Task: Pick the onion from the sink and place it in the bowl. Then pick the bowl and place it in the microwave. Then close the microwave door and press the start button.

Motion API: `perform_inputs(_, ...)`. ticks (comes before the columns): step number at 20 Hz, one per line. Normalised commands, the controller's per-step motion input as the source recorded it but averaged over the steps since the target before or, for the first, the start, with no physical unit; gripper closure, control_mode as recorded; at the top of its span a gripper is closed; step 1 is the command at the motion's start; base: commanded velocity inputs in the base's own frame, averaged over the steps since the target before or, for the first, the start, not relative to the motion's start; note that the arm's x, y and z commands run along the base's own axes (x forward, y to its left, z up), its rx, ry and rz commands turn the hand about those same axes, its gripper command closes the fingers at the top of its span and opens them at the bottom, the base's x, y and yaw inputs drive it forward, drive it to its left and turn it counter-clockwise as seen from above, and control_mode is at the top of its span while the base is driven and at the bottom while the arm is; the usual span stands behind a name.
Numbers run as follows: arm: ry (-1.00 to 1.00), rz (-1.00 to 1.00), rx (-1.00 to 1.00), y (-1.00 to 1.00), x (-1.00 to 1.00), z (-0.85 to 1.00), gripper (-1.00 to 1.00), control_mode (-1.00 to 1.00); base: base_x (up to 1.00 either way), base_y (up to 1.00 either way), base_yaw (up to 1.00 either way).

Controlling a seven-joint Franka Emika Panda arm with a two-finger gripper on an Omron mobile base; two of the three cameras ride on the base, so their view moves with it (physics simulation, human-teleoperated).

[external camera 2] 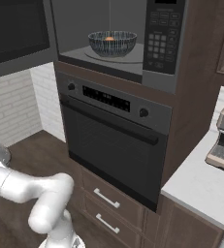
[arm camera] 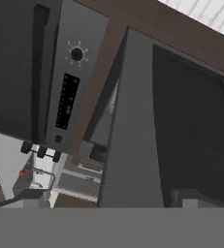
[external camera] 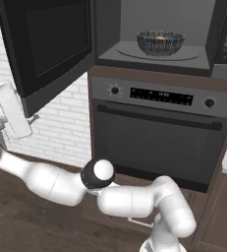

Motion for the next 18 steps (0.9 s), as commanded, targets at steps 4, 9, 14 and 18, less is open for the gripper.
perform_inputs(4,0.00,-0.16,0.00,-0.86,-0.60,0.24,-1.00,-1.00,0.00,0.00,0.00)
perform_inputs(9,-0.04,-0.14,0.00,-1.00,-0.92,0.04,-1.00,-1.00,0.00,0.00,0.00)
perform_inputs(14,-0.03,-0.11,0.00,-1.00,-0.90,0.04,-1.00,-1.00,0.00,0.00,0.00)
perform_inputs(18,0.06,-0.01,0.00,-1.00,-0.37,0.00,-1.00,-1.00,0.00,0.00,0.00)
